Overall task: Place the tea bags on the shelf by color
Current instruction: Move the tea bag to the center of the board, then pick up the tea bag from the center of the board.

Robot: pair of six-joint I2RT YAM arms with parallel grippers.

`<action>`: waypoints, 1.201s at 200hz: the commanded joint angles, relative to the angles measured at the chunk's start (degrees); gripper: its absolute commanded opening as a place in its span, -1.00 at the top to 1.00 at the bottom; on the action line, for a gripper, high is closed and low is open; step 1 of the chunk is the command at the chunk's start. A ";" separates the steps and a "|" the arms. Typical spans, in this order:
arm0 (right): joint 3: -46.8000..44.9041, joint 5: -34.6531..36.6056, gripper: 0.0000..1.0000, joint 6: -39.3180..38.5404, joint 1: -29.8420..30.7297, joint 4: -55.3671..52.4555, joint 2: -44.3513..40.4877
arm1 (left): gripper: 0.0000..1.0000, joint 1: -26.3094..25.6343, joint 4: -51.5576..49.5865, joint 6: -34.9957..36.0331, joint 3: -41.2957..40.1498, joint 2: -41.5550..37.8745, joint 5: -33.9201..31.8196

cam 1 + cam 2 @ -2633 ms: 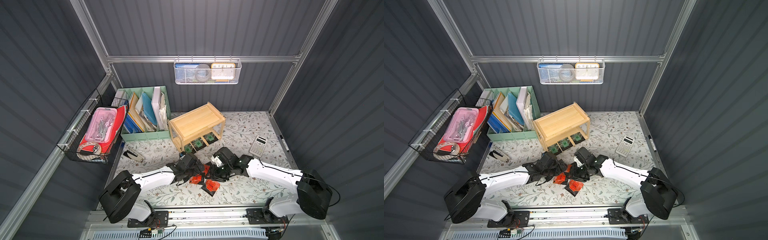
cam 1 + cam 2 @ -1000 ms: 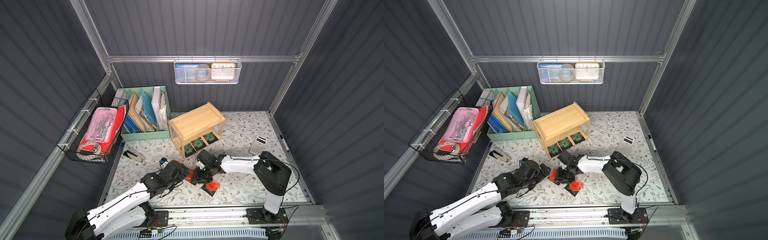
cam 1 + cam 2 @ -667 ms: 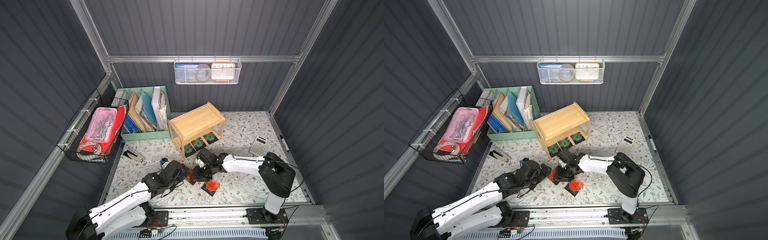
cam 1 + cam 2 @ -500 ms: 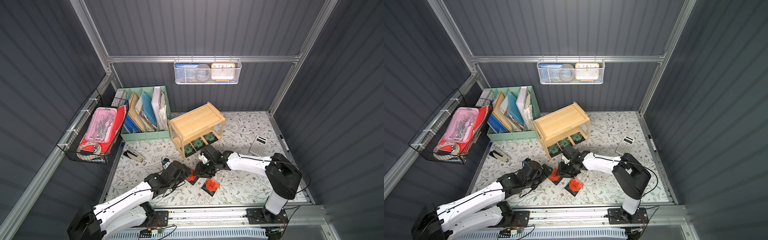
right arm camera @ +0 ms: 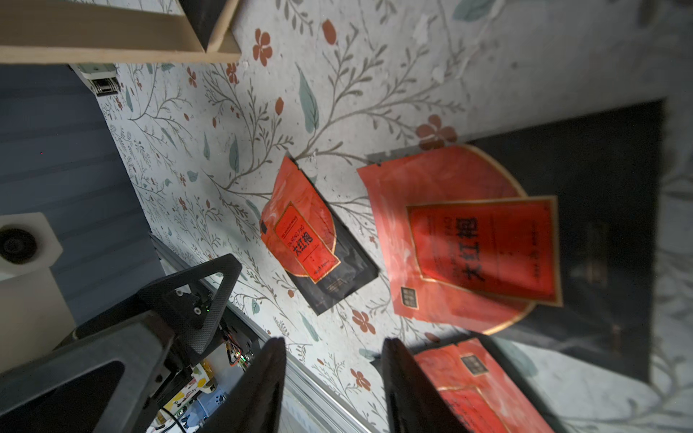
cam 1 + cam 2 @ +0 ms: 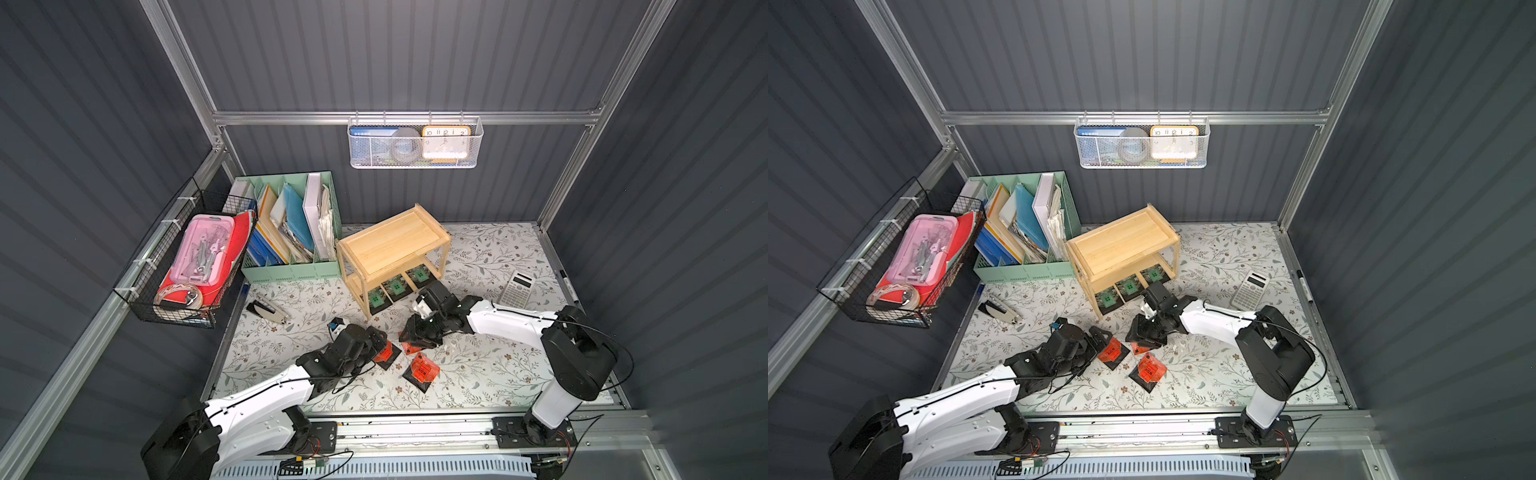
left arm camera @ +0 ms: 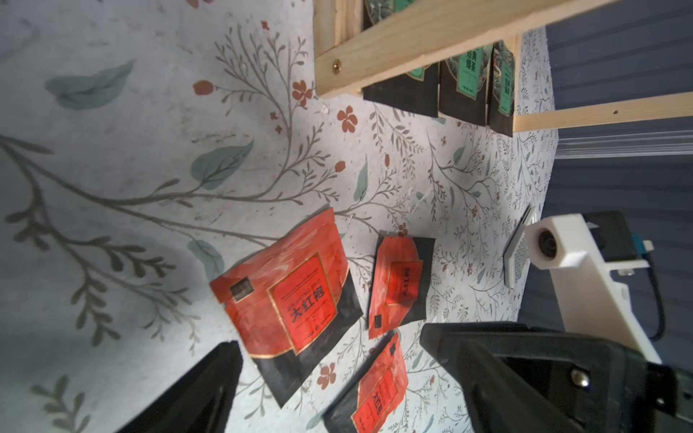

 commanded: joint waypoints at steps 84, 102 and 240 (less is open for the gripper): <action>1.30 -4.03 0.06 0.51 -0.06 2.56 2.50 | -0.90 2.13 9.00 0.95 -0.59 8.74 4.13; 1.52 -4.41 0.07 0.70 -0.07 2.95 2.87 | -0.90 2.50 9.06 0.93 -0.67 9.68 4.39; 0.60 -2.52 0.08 3.13 0.01 4.07 6.36 | -0.93 3.86 7.21 -0.01 -1.14 11.84 6.22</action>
